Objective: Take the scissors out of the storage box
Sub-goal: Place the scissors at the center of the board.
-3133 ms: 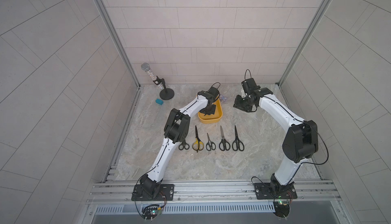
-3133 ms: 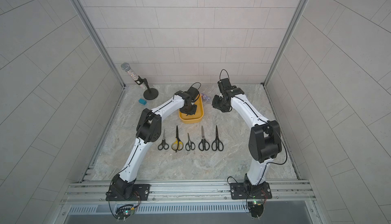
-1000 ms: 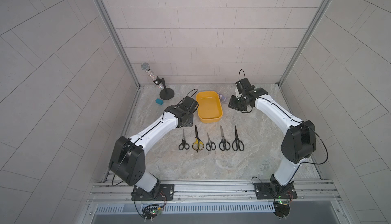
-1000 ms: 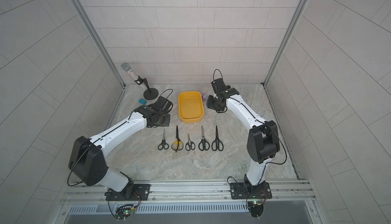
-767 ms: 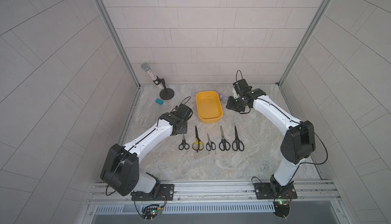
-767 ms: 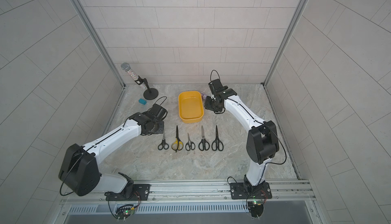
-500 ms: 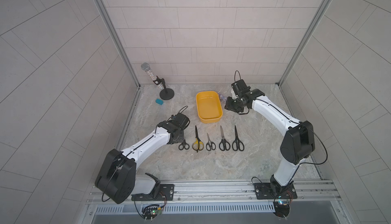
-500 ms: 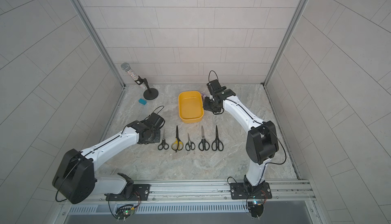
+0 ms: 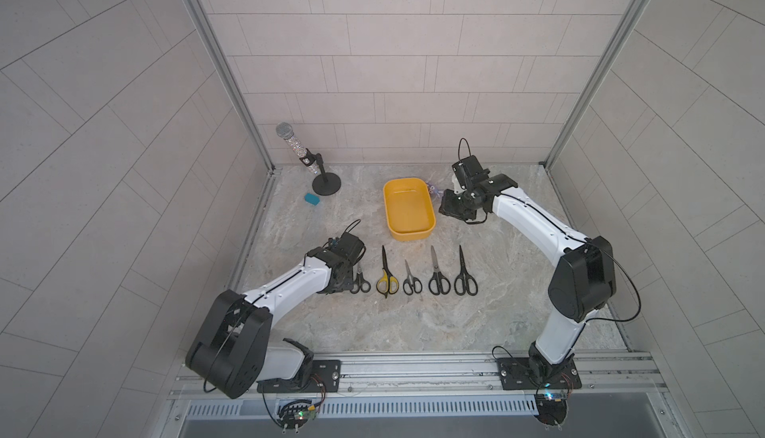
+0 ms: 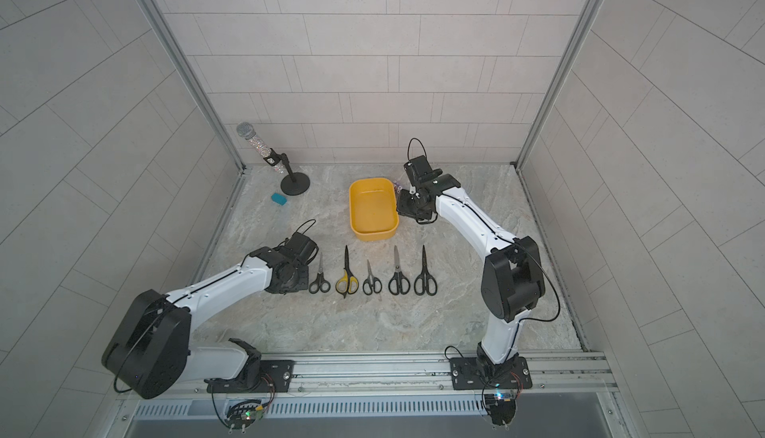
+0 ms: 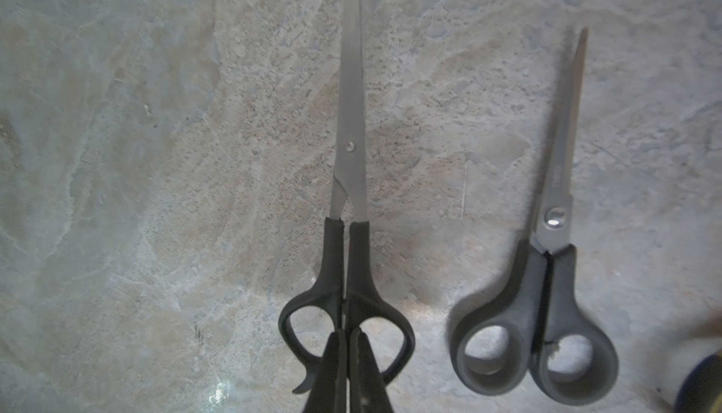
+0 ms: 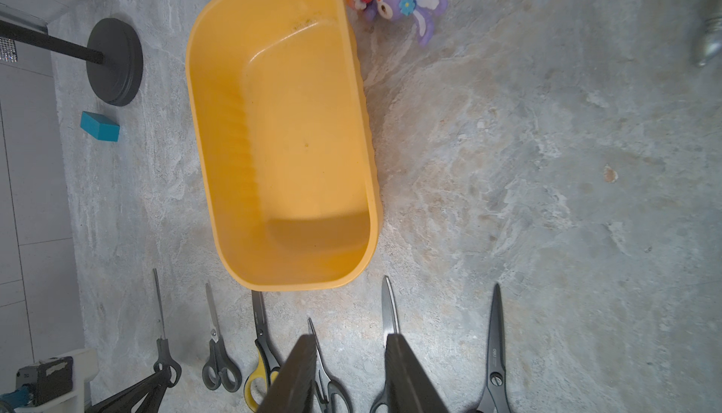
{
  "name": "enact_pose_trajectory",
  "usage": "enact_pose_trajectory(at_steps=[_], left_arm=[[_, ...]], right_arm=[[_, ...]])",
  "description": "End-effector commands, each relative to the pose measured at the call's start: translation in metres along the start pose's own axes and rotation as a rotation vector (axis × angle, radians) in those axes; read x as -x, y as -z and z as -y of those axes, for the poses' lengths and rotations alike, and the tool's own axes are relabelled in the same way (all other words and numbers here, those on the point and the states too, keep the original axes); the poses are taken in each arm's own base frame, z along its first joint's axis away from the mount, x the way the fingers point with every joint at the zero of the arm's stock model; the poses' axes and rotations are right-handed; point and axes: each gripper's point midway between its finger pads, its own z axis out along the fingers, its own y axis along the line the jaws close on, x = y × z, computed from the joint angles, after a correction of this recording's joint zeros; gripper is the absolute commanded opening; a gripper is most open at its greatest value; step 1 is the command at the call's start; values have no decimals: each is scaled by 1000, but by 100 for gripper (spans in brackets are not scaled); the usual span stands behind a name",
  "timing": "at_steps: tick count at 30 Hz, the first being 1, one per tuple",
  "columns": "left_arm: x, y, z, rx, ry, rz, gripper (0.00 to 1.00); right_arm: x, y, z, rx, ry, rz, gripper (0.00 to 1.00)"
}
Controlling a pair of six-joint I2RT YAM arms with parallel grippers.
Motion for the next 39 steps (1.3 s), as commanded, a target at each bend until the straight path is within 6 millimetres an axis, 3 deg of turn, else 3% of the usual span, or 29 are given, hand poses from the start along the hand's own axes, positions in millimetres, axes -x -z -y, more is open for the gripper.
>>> enact_pose_trajectory(at_steps=[1, 23, 26, 33, 36, 37, 38, 39], left_arm=[[-3, -6, -3, 11, 5, -9, 0], [-13, -20, -1, 10, -13, -64, 0], [-13, -19, -3, 18, -7, -62, 13], [-9, -15, -5, 27, -1, -51, 24], [2, -3, -6, 22, 6, -16, 36], [9, 4, -5, 13, 12, 6, 52], [14, 9, -4, 3, 13, 26, 98], [22, 16, -4, -2, 17, 46, 100]], right_arm=[[4, 8, -3, -9, -1, 22, 35], [5, 9, -4, -7, 2, 24, 35], [6, 9, -5, -6, 3, 25, 35], [8, 9, -6, -6, 6, 27, 35], [8, 10, -6, -9, 11, 28, 35], [9, 11, -6, -9, 12, 31, 36], [10, 12, -7, -7, 16, 34, 36], [11, 13, -8, -6, 21, 40, 38]])
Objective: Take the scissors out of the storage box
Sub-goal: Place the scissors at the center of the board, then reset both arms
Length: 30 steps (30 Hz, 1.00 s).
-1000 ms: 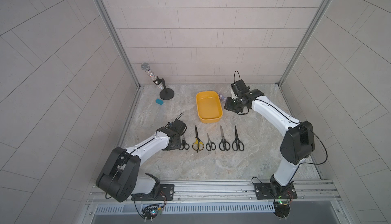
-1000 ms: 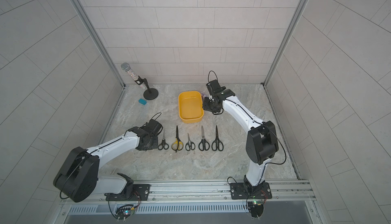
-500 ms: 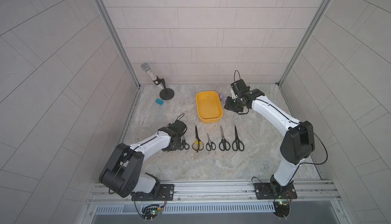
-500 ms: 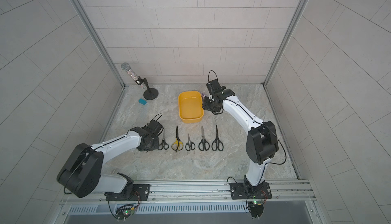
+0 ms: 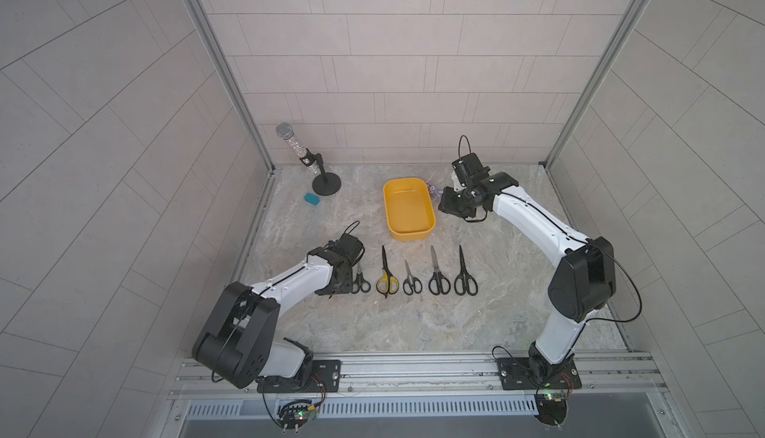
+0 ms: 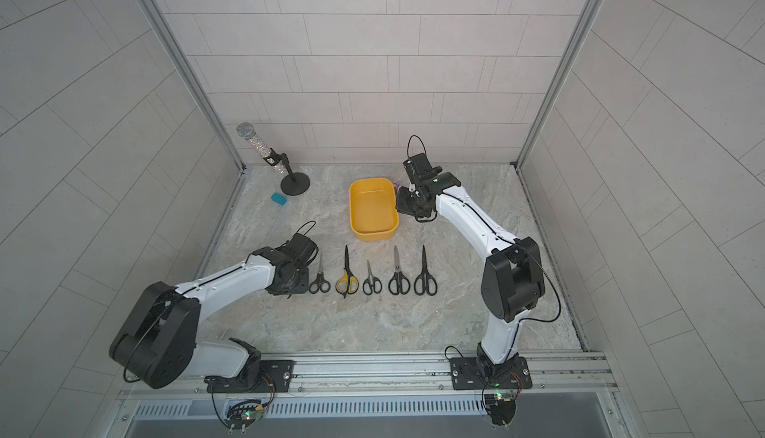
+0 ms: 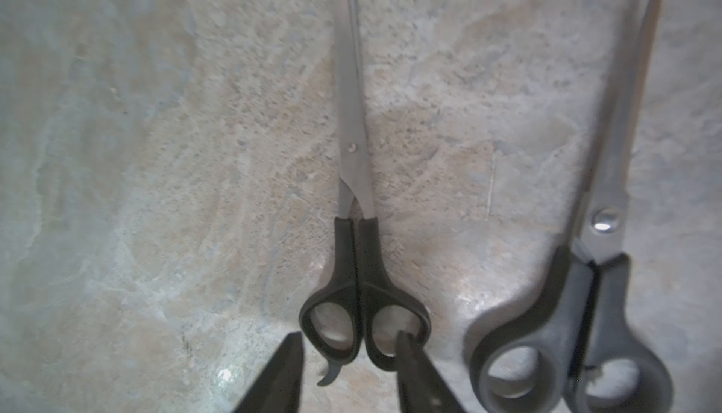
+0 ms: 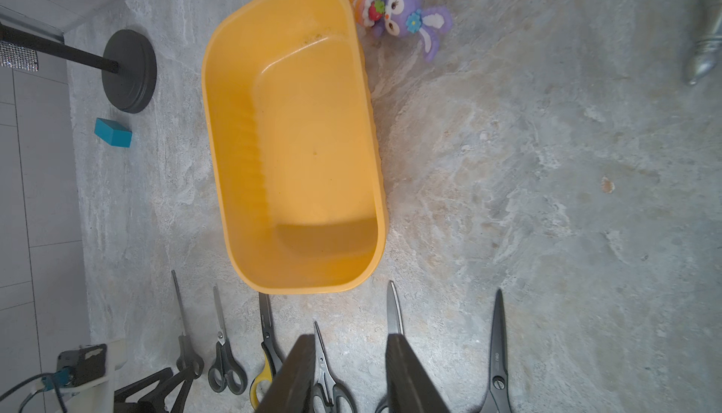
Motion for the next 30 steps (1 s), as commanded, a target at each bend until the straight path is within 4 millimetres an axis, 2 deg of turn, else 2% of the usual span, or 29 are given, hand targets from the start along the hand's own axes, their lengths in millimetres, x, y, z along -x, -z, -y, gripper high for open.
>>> enact_pose_trajectory(at_steps=[1, 3, 4, 5, 8, 11, 12, 15, 17, 19, 22, 25, 28, 30], left_arm=[[30, 29, -2, -9, 23, 89, 100], [44, 42, -1, -14, 21, 119, 100], [52, 49, 0, -19, 18, 136, 100], [58, 54, 1, -23, 18, 149, 100], [84, 72, 6, -50, 19, 207, 100], [118, 83, 9, -65, 20, 261, 100], [131, 86, 9, -62, 19, 275, 100], [168, 87, 3, -20, 5, 323, 100], [191, 86, -8, 9, 14, 360, 100], [209, 76, -27, 49, 44, 384, 100], [225, 58, -62, 151, 71, 416, 100], [232, 39, -88, 201, 116, 470, 100], [225, 23, -93, 162, 141, 464, 100], [223, 18, -90, 140, 104, 528, 100]], right_arm=[[6, 8, -2, -15, 20, 24, 41], [10, 13, -2, -24, 35, 42, 46], [14, 15, -1, -31, 44, 52, 67], [16, 17, 0, -41, 53, 62, 99], [30, 29, 7, -79, 76, 120, 100], [50, 42, 23, -116, 70, 187, 100], [59, 47, 35, -142, 50, 214, 100], [87, 69, 90, -261, -40, 322, 100], [102, 86, 129, -337, -83, 410, 100], [111, 102, 172, -449, -107, 505, 100], [113, 111, 217, -609, -18, 638, 100], [100, 99, 246, -661, 50, 714, 100], [73, 81, 280, -714, 14, 692, 100], [54, 70, 295, -730, 9, 671, 100]])
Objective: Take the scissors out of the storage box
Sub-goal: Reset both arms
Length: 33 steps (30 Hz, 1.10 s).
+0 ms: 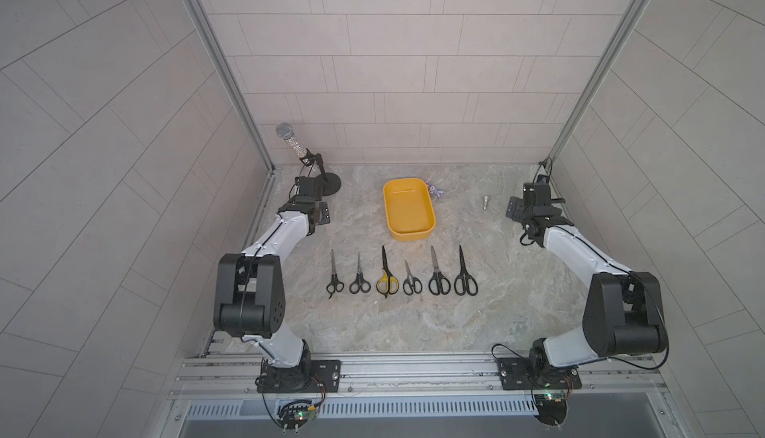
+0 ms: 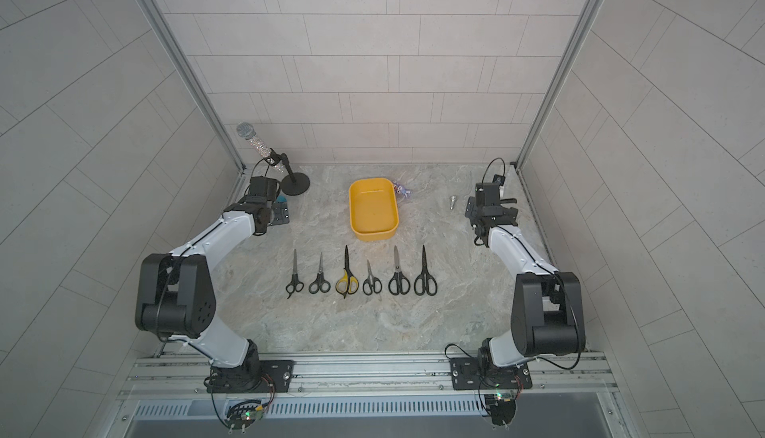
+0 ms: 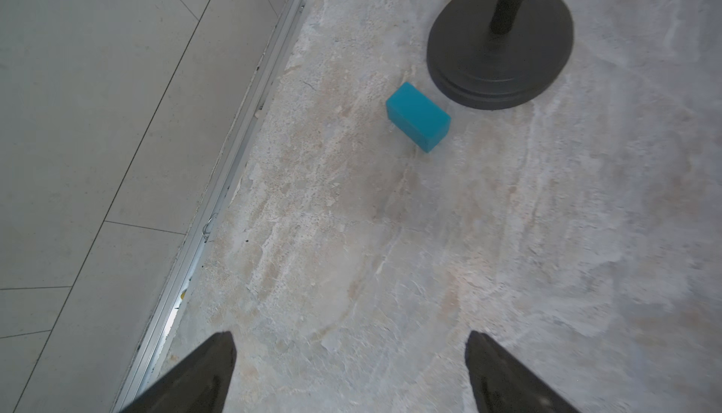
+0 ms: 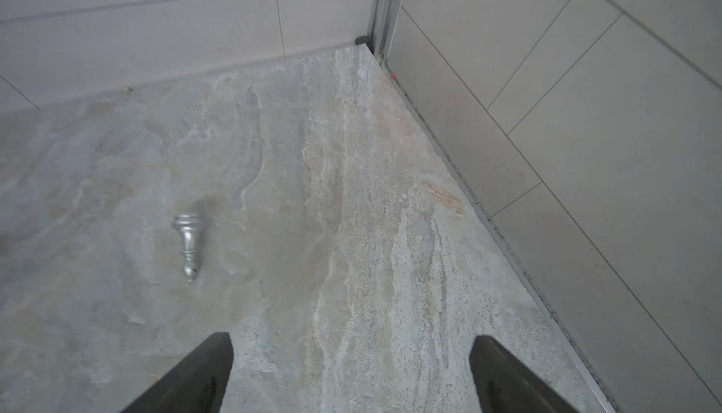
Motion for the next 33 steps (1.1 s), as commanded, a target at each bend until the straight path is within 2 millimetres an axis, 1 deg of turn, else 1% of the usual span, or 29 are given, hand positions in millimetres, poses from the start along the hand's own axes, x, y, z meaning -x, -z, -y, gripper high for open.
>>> enact_pose_trajectory(at_steps=[1, 2, 4, 6, 7, 9, 11, 13, 15, 17, 18, 20, 21, 22, 23, 25, 27, 33], left_arm=[[8, -2, 10, -58, -46, 176, 100], [5, -2, 11, -78, -59, 225, 100], [-5, -4, 11, -115, -16, 235, 100], [-11, -4, 13, -139, -4, 252, 100], [-14, -4, 16, -157, -3, 268, 100], [-18, -5, 20, -181, -22, 300, 100], [-22, -6, 22, -201, 18, 361, 100], [-28, -7, 27, -234, 14, 393, 100], [-29, -4, 28, -242, 13, 388, 100], [-34, 0, 29, -261, 9, 417, 100], [-39, 1, 31, -271, 2, 436, 100], [-40, 3, 34, -278, 5, 518, 100], [-44, 3, 36, -281, -7, 495, 100], [-45, 3, 36, -279, -17, 468, 100], [-45, 2, 36, -276, -29, 444, 100], [-43, 4, 36, -280, -18, 472, 100], [-42, 6, 37, -282, -14, 519, 100], [-46, 11, 35, -208, -37, 515, 100]], right_arm=[[3, -5, 20, -66, -15, 125, 100], [-5, -6, 20, -56, -7, 123, 100], [-20, -5, 19, -26, 1, 88, 100], [-27, -4, 20, -11, -10, 112, 100], [-34, -3, 20, -1, -12, 131, 100], [-39, -2, 19, 20, -32, 165, 100], [-45, -4, 10, 80, -46, 197, 100], [-44, -1, -4, 165, -44, 270, 100], [-45, -1, -8, 180, -30, 266, 100], [-47, 0, -15, 213, -9, 265, 100], [-48, 3, -22, 242, 17, 280, 100], [-61, 6, -39, 310, 79, 307, 100], [-59, 8, -43, 323, 76, 378, 100], [-58, 11, -41, 314, 71, 407, 100], [-63, 10, -35, 279, 68, 367, 100], [-61, 3, -27, 217, 51, 320, 100], [-57, 3, -29, 207, 51, 365, 100], [-59, 2, -31, 208, 67, 339, 100]])
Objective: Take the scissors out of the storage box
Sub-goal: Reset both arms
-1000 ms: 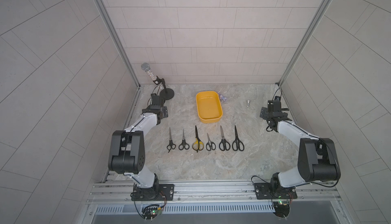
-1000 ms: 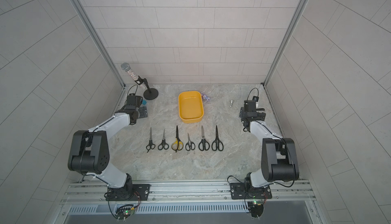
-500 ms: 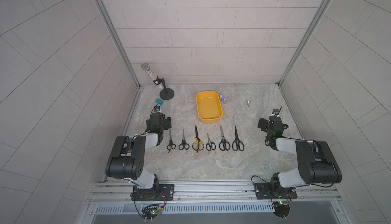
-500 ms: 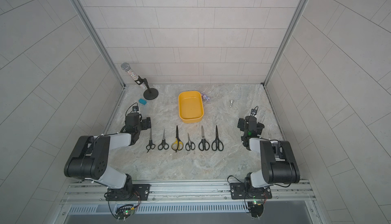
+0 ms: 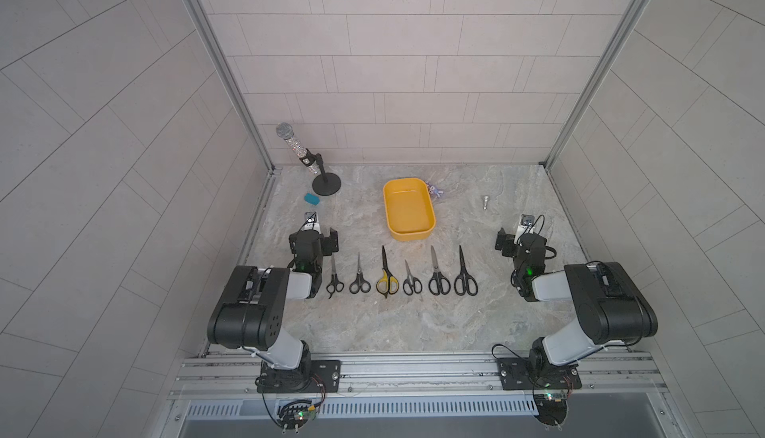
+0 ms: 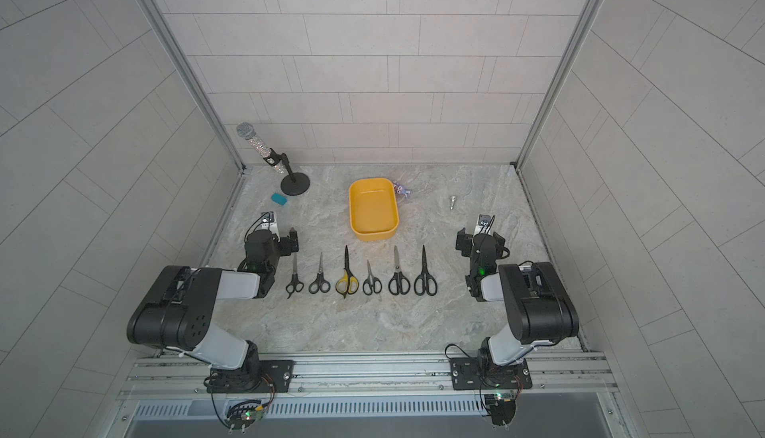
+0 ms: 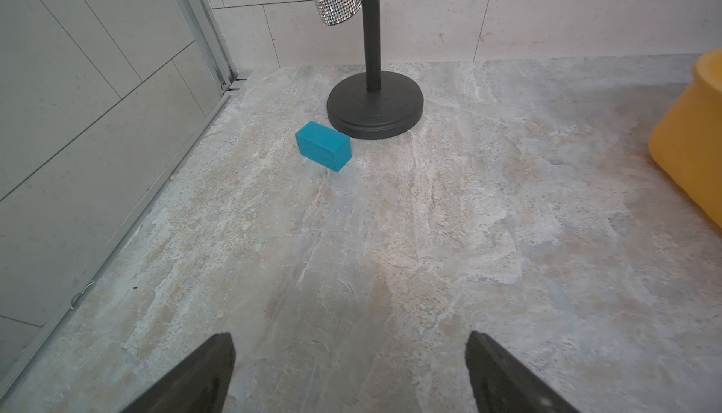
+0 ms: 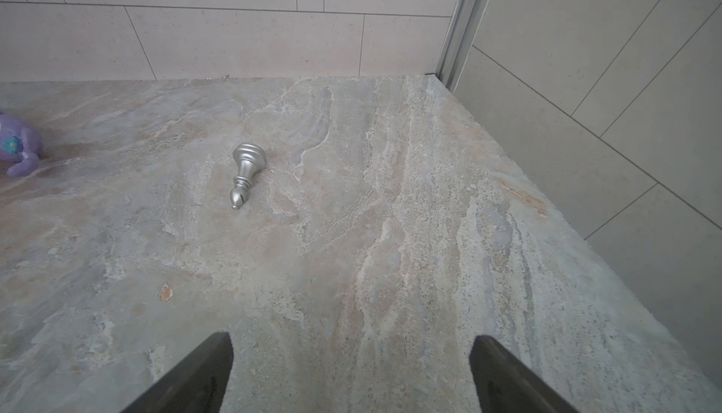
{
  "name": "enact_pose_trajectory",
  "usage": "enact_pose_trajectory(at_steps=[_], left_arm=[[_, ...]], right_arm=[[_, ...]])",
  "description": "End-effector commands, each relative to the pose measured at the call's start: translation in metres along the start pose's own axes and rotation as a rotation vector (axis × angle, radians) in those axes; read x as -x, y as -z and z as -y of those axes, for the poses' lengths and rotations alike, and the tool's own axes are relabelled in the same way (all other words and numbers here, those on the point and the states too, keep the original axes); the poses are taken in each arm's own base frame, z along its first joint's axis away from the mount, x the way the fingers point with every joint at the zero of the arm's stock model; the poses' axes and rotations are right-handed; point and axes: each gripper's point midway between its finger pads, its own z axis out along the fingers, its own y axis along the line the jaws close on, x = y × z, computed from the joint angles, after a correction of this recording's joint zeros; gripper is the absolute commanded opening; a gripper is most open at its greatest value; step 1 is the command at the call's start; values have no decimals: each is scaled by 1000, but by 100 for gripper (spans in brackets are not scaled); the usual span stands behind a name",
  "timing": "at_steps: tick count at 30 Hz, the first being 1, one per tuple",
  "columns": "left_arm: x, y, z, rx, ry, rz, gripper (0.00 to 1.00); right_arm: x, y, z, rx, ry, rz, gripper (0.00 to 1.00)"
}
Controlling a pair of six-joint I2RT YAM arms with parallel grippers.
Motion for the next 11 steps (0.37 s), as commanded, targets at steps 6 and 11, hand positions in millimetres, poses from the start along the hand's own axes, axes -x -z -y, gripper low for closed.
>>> enact_pose_trajectory(at_steps=[6, 11], left_arm=[[8, 2, -2, 29, -21, 46, 100], [8, -2, -3, 1, 0, 32, 100]], right_arm=[[8, -1, 1, -20, 10, 25, 100], [8, -1, 1, -20, 11, 23, 100]])
